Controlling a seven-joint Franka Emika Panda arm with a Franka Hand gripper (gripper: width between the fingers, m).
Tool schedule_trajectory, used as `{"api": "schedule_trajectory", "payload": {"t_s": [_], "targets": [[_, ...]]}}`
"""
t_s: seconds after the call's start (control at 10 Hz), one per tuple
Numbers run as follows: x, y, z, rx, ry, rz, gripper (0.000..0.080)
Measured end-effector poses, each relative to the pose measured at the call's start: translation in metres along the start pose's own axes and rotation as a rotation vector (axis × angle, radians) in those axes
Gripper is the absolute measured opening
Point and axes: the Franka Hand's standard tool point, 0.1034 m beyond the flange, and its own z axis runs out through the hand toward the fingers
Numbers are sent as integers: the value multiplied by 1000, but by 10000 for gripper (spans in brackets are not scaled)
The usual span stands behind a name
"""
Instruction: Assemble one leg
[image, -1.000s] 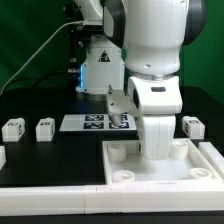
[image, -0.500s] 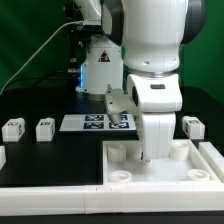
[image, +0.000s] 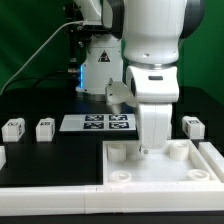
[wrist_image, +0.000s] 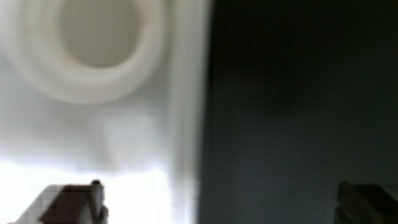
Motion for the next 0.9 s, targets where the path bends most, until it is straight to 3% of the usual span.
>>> {"api": "schedule_trajectory", "payload": {"t_s": [0.4,0.7,0.9], "targets": [[-9,-29,-26,-17,-21,17,649],[-9,-29,-23,-13,-19,63,649],[-8,-29,-23,-15,-16,285,649]]}}
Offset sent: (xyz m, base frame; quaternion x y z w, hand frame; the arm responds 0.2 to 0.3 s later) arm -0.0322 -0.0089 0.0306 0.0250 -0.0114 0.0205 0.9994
